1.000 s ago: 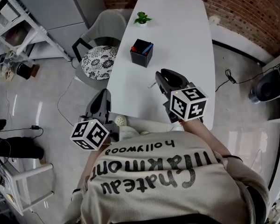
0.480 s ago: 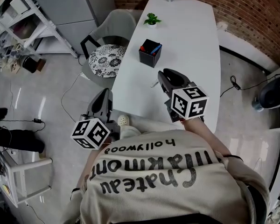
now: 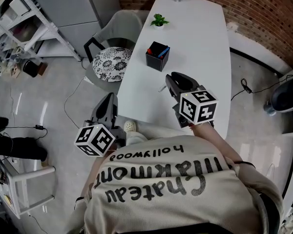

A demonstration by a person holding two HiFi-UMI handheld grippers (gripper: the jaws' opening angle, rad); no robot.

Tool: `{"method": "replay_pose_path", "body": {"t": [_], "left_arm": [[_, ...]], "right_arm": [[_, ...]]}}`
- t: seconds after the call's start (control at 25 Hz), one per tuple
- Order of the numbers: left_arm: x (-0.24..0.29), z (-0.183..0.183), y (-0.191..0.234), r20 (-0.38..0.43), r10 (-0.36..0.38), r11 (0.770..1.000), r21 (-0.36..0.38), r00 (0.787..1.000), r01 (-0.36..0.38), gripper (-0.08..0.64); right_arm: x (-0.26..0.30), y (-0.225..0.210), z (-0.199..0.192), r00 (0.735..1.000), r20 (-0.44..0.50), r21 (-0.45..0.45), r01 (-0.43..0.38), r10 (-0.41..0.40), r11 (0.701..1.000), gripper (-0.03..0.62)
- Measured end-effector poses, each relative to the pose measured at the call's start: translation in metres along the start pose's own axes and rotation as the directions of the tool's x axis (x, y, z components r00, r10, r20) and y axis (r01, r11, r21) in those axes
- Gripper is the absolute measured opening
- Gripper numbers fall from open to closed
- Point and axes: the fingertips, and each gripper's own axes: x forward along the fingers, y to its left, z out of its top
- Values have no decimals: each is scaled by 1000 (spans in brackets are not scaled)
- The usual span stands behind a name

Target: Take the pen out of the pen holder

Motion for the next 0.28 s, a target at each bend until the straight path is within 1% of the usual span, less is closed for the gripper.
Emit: {"method": "replay_pose_path", "body": {"t": [0.28], "left_arm": [[9, -4, 5, -8, 7, 1000, -9, 1000, -7, 2]], "right_arm": [[6, -6, -3, 1000, -10, 1, 4, -4, 1000, 87]]}}
